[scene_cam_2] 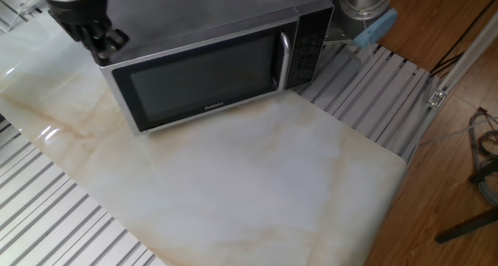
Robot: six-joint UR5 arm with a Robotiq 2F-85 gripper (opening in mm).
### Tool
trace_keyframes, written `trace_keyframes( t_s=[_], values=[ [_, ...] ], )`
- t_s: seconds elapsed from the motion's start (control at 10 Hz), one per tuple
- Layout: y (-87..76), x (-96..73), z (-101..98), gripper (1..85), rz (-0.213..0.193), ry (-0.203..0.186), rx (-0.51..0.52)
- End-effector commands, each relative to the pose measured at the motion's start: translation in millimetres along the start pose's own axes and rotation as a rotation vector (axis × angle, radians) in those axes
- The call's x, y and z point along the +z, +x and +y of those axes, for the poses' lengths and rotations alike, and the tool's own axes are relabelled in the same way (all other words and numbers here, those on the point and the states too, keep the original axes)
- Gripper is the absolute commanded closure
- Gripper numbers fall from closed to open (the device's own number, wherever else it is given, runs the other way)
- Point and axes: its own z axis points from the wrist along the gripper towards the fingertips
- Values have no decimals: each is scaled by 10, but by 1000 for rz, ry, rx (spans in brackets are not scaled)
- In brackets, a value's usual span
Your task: Close the microwave door
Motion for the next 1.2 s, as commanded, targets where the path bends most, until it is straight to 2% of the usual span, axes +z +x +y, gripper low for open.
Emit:
trace_keyframes(
  t_s=[0.0, 0.1, 0.3, 0.4, 0.6, 0.8, 1.1],
  values=[
    [59, 34, -23, 847, 13, -70, 43],
    [85, -6, -39, 847, 27, -48, 39],
    [94, -253, 217, 847, 59, -36, 67],
    [109, -291, 369, 847, 52, -75, 68],
    [111, -298, 509, 847, 51, -96, 86],
    [106, -263, 812, 847, 33, -125, 141],
    [112, -170, 1101, 847, 1, -116, 187]
  ],
)
